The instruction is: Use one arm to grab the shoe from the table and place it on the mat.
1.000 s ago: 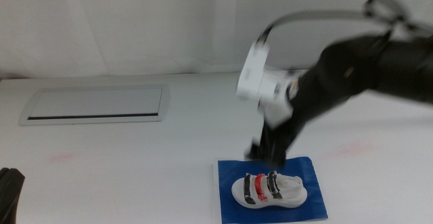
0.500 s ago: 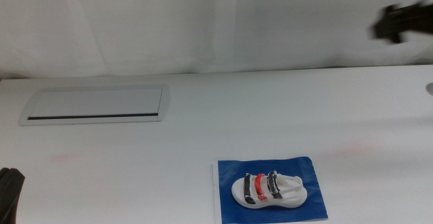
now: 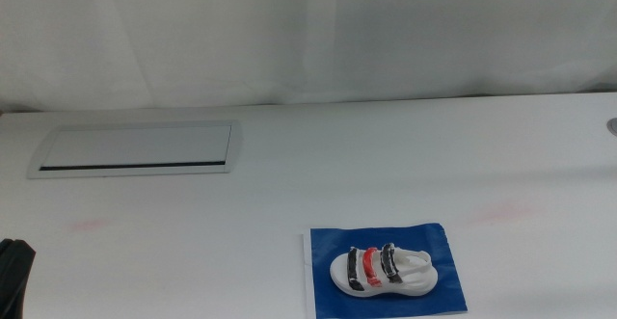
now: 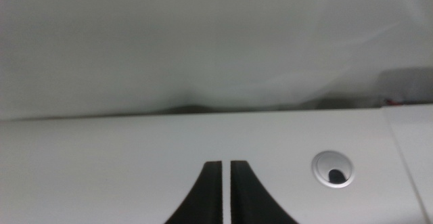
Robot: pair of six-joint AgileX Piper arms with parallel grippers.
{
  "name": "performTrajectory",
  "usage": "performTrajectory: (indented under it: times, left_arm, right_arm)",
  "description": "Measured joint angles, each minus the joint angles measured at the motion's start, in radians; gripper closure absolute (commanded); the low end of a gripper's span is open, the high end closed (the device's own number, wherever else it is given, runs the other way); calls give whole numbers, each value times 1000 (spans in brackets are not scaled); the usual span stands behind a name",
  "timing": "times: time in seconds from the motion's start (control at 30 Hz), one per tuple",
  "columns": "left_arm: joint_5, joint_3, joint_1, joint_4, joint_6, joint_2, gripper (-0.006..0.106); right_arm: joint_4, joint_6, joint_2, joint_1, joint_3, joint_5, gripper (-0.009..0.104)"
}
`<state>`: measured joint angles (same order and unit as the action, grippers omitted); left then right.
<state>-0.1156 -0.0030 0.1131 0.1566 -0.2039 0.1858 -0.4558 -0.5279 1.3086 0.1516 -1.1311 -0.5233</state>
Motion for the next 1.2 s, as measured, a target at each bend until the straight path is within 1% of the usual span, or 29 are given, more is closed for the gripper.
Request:
performTrajectory:
  times: [0.1,0.2,0.5,0.63,0.8,0.93,1.03,1.2]
  left_arm:
    - [0,0,0,0,0,0,103]
    - [0,0,0,0,0,0,103]
    - [0,0,0,0,0,0,103]
    - [0,0,0,0,0,0,103]
    - [0,0,0,0,0,0,103]
    - [0,0,0,0,0,0,103]
    - [0,0,0,0,0,0,103]
    - [0,0,0,0,0,0,103]
  right_arm:
    - [-23,-28,-115,0,80,42,98]
    - [-31,-47,-254,-8,160,77,98]
    - [-36,-75,-742,-124,410,89,98]
    - [-37,-69,-941,-152,554,89,98]
    - [-37,-12,-1011,-152,731,122,98]
    - [-37,55,-1011,-152,865,209,98]
    - [-37,74,-1012,-152,932,273,98]
    - [-37,82,-1012,-152,986,292,98]
